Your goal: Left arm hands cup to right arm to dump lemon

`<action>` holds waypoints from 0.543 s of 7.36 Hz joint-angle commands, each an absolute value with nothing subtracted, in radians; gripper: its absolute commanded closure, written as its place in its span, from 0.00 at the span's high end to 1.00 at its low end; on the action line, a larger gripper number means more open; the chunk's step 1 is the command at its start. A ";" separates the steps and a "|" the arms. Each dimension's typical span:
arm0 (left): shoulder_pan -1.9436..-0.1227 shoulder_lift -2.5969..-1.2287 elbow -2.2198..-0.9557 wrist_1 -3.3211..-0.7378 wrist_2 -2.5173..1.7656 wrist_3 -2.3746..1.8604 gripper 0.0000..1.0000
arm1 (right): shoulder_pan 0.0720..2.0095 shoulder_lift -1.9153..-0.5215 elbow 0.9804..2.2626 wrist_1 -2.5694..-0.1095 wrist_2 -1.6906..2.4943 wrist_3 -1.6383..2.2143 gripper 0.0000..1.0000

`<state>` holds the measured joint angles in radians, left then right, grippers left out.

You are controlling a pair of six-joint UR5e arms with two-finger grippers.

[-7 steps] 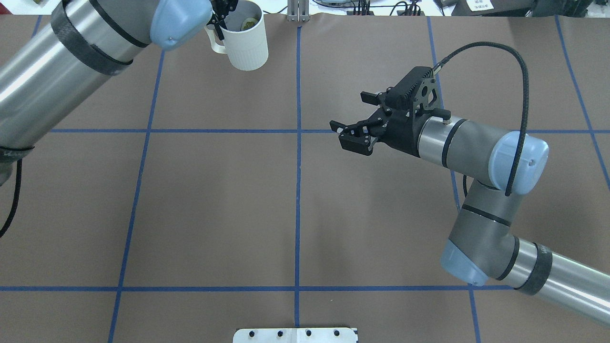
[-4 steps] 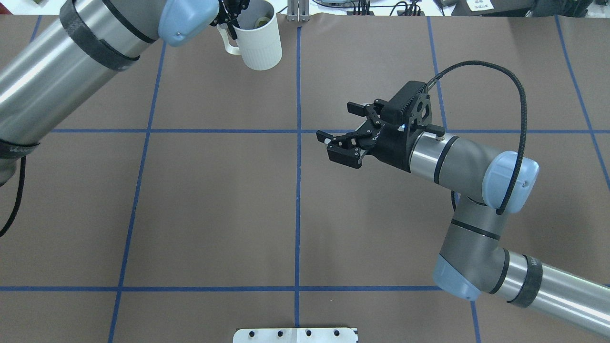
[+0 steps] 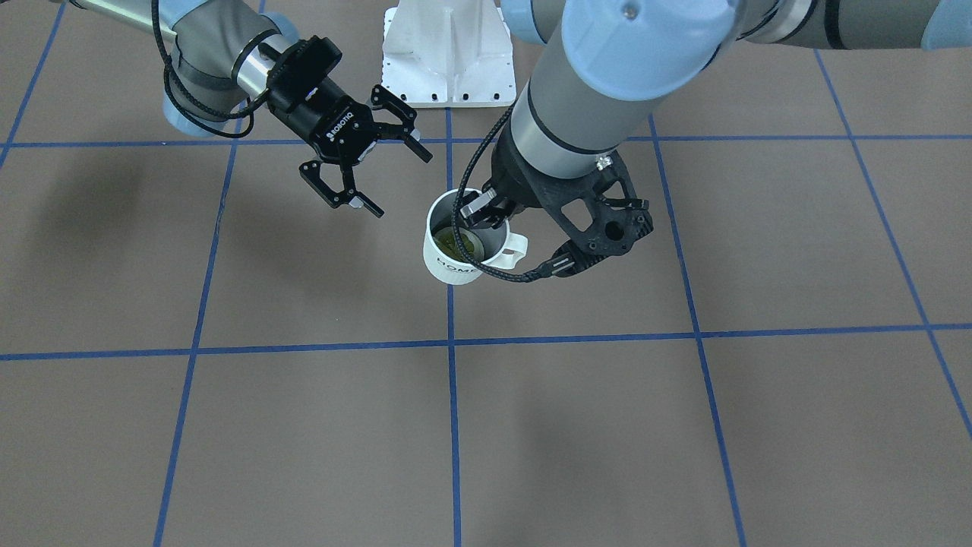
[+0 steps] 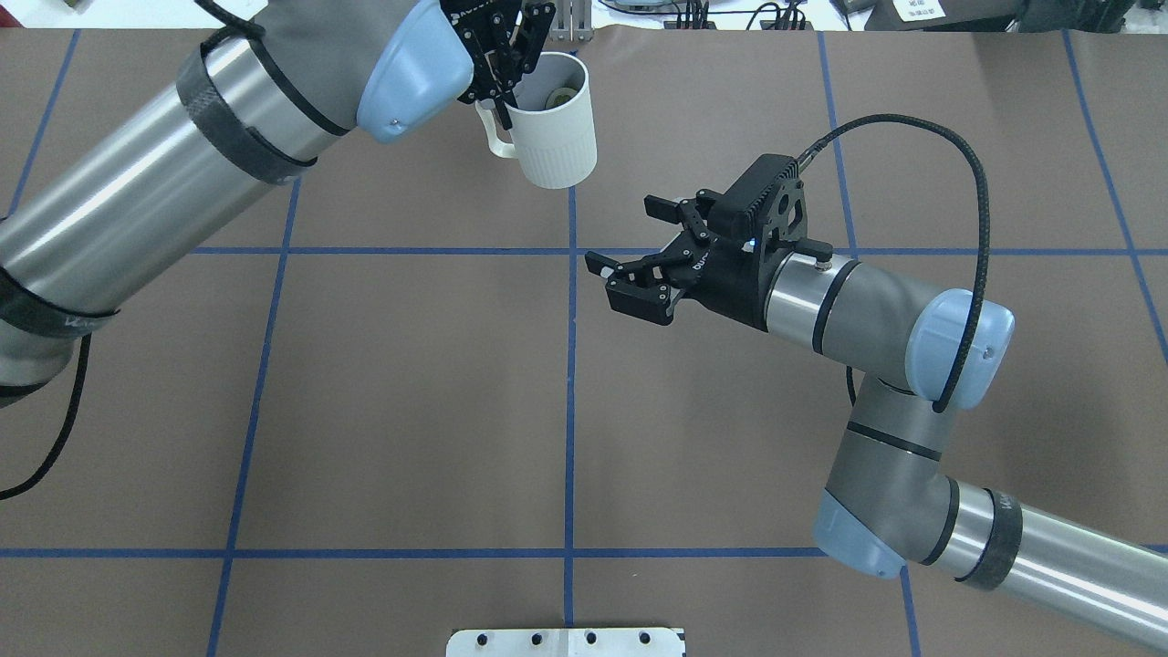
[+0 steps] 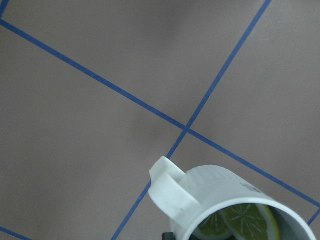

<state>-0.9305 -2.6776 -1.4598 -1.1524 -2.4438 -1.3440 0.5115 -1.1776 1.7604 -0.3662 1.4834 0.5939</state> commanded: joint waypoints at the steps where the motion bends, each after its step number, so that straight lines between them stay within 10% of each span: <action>1: -0.913 -2.678 -1.462 -1.151 -2.445 -1.345 0.00 | 0.512 -1.177 1.752 -0.367 1.477 0.574 0.99; 4: -0.862 -2.677 -1.465 -1.149 -2.441 -1.354 0.00 | 0.517 -1.172 1.744 -0.365 1.474 0.574 0.99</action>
